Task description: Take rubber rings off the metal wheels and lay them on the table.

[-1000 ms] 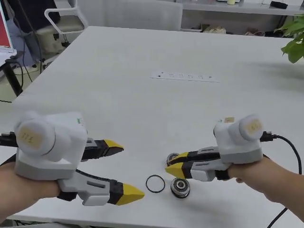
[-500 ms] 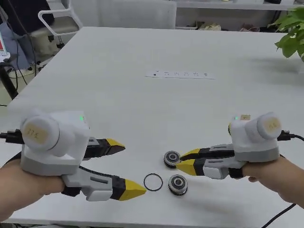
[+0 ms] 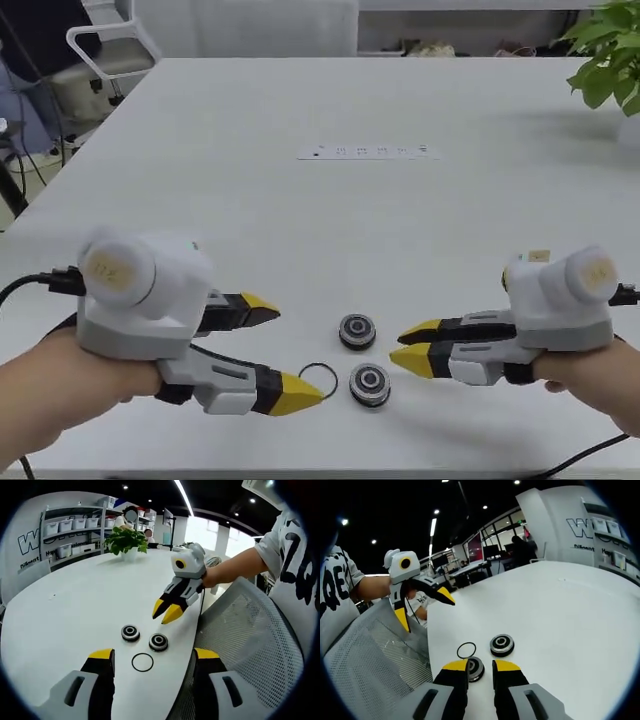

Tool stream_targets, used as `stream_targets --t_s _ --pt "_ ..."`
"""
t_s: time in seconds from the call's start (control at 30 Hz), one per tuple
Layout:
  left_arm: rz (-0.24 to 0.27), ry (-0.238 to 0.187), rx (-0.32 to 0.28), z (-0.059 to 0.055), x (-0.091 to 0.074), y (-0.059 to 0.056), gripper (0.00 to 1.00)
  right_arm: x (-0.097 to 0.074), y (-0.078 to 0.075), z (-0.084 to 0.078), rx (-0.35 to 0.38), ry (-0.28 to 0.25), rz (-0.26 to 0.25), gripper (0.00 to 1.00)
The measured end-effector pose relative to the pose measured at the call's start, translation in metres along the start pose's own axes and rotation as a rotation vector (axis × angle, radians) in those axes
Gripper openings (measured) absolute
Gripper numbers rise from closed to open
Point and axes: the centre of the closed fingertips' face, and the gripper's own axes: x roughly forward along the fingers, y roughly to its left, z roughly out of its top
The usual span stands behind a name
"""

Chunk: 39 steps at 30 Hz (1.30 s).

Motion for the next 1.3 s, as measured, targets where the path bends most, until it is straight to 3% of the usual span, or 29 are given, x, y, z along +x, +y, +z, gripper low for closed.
stream_targets --t_s 0.37,0.87,1.3 --pt "-0.016 0.020 0.004 -0.001 0.015 0.002 0.56 0.003 -0.004 -0.015 -0.024 0.025 0.006 0.17" --pt "-0.055 0.063 0.031 -0.008 0.037 -0.004 0.52 0.009 -0.001 -0.033 -0.055 0.059 0.017 0.18" --pt "-0.089 0.088 0.019 -0.014 0.053 -0.009 0.45 0.014 0.004 -0.041 -0.105 0.093 0.037 0.17"
